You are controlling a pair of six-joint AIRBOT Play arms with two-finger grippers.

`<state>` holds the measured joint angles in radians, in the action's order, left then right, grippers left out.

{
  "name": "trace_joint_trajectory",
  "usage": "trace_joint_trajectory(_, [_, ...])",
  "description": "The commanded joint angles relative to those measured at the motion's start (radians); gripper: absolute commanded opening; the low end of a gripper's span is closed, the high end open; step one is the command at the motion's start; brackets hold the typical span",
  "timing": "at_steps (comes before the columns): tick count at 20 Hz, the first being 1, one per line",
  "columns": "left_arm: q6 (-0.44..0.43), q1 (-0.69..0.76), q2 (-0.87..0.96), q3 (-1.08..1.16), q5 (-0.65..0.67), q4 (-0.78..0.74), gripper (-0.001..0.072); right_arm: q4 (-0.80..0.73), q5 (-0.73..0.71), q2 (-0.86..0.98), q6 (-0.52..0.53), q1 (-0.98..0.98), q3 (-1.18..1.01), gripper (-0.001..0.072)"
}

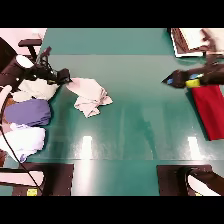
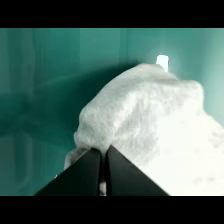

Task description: Fold the shirts.

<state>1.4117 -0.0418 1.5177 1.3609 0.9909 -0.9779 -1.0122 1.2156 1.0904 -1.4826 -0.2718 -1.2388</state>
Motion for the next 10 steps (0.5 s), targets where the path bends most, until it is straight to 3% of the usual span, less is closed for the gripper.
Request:
trace_joint_trajectory(1, [-0.035, 0.026, -0.111, 0.029, 0.04, -0.002, 0.002, 0.0, -0.066, 0.086, 0.001, -0.104, 0.072, 0.0013])
trace_joint_trajectory(6, [-0.06, 0.179, -0.351, 0.14, 0.015, 0.033, 0.002, 0.0, -0.172, -0.027, 0.0, -0.031, 0.072, 0.0013])
trace_joint_trajectory(10, [-0.059, 0.362, -0.409, 0.368, -0.038, 0.069, 0.002, 0.0, -0.171, -0.188, 0.0, 0.1, 0.072, 0.0013])
